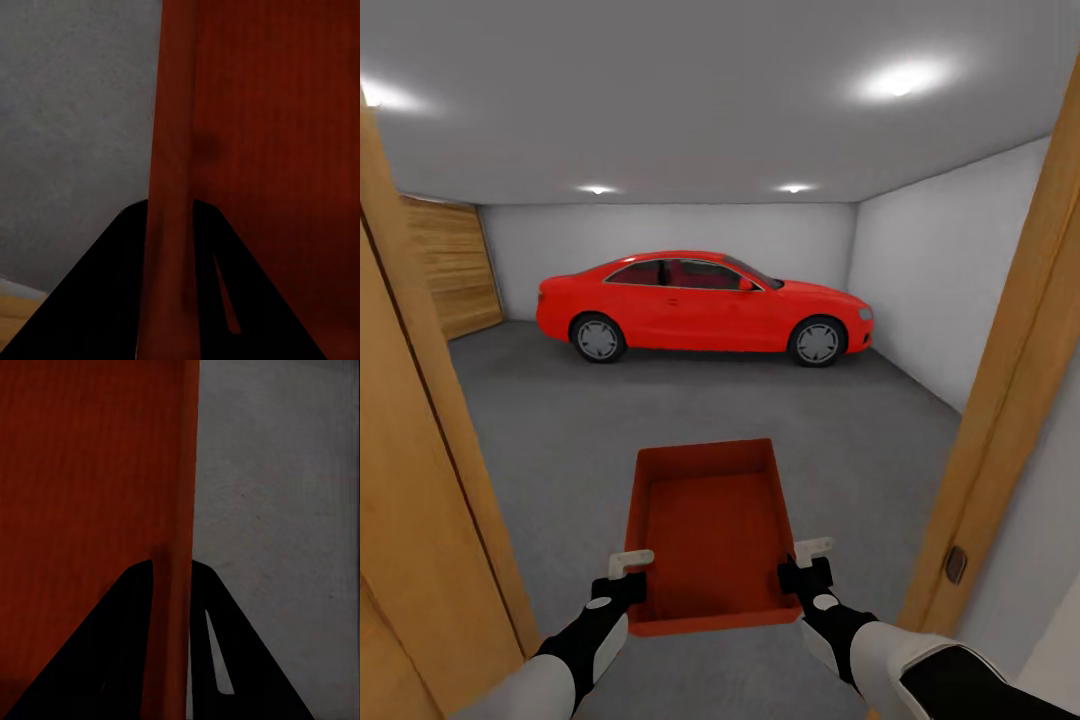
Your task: Move the two storage containers from the living room to the garage. In the garage, place one container on the floor and stack the other container on top of it (either order is fine).
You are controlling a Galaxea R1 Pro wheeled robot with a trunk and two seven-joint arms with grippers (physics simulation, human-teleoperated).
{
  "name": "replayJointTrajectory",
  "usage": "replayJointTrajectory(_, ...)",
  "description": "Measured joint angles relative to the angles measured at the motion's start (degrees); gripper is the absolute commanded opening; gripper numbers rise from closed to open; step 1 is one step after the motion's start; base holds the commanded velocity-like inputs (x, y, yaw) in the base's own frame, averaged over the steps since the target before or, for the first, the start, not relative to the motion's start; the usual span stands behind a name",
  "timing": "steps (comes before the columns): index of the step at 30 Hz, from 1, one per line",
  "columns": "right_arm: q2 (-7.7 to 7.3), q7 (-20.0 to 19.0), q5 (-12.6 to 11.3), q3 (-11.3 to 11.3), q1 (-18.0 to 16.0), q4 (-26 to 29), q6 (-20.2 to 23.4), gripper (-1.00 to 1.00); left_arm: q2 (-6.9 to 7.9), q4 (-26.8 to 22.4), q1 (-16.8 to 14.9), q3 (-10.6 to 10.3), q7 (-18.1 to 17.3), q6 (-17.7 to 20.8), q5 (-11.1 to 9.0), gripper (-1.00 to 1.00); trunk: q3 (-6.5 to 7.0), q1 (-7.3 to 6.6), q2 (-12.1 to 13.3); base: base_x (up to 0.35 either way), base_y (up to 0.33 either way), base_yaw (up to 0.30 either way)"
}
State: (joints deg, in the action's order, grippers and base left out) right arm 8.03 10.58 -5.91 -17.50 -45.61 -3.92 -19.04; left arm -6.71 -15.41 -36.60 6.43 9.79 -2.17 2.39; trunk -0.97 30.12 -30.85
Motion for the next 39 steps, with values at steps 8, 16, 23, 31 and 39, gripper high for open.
replayJointTrajectory(8,-0.06,-0.01,-0.04,-0.16,-0.01,0.53,0.16,-1.0,-0.03,-0.49,0.03,0.07,0.01,0.01,-0.04,-1.0,0.0,0.02,0.01,0.194,0.143,-0.088)
replayJointTrajectory(16,-0.07,-0.13,-0.05,0.02,-0.01,-0.07,-0.09,-1.0,-0.07,-0.02,0.02,-0.06,0.09,0.0,-0.03,-1.0,0.0,0.02,0.0,0.035,0.006,-0.002)
replayJointTrajectory(23,0.0,-0.01,-0.04,-0.13,-0.02,0.13,0.19,-1.0,0.01,-0.02,0.02,-0.1,0.06,0.01,-0.18,-1.0,0.0,0.0,0.0,0.263,0.0,0.0)
replayJointTrajectory(31,0.02,0.01,-0.01,-0.1,-0.02,0.1,0.16,-1.0,0.03,-0.02,0.02,-0.14,0.05,0.01,-0.2,-1.0,0.0,0.0,0.0,0.317,0.0,0.0)
replayJointTrajectory(39,0.02,0.02,-0.02,-0.11,-0.02,0.13,0.18,-1.0,0.03,-0.02,0.02,-0.12,0.05,0.01,-0.2,-1.0,0.0,0.0,0.0,0.32,0.0,0.0)
